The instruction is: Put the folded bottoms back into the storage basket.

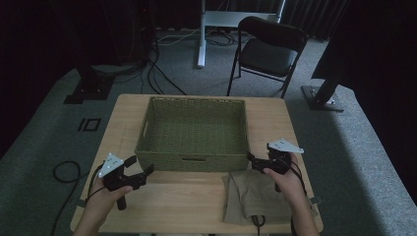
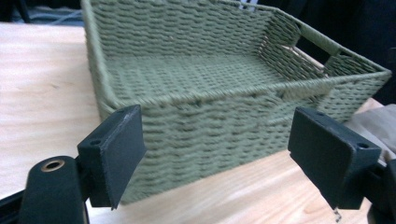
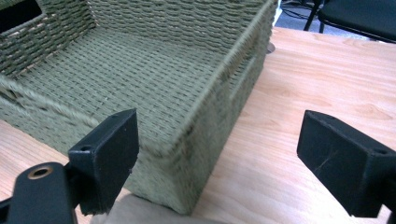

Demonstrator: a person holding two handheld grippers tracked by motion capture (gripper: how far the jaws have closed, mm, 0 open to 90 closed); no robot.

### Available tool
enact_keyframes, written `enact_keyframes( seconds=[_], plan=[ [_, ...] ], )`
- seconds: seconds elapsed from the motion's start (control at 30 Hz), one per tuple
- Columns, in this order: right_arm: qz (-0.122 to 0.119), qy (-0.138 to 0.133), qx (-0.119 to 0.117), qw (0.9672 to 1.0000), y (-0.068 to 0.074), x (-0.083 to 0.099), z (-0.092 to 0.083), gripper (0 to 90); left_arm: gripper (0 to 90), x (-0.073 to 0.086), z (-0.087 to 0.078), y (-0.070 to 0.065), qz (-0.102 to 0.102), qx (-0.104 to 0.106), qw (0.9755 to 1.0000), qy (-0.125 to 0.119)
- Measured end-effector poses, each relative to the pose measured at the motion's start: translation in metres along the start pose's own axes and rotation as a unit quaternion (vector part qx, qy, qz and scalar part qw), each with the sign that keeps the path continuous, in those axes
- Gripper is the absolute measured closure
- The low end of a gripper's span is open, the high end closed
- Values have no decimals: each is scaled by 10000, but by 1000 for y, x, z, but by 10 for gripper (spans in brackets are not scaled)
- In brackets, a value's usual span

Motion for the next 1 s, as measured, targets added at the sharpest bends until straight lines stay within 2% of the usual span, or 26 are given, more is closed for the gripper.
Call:
enact_keyframes(
  seconds=[0.17,0.2,0.4,0.5,0.6,0.63,0.73,1.0],
  plan=[
    [73,18,37,10000,-4,13,-6,123,196,12,4,-9,65,59,9999,63],
    [77,26,40,10000,-5,16,-6,123,196,16,6,-11,131,62,9998,97],
    [92,52,110,9999,-9,31,-11,132,196,30,12,-19,178,90,9996,224],
    [111,87,183,9997,-12,43,-17,132,197,38,16,-29,155,249,9991,297],
    [164,92,196,9996,-14,48,-21,131,196,42,18,-35,194,303,9988,333],
    [171,110,208,9996,-15,54,-25,131,196,45,20,-41,189,380,9984,370],
    [169,132,236,9995,-17,60,-29,131,196,50,24,-48,251,431,9978,437],
    [234,197,232,9993,-20,78,-38,131,196,59,34,-58,200,518,9971,522]
  ],
)
Point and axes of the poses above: each handheld gripper's, and its own axes: z roughly forward along the jaws, x roughly out of its underside, y roughly to its left, the point moved 10 cm from there along z, roughly forward along the jaws, and after that the axes turned 12 degrees about -z, right-handed, at the moved point
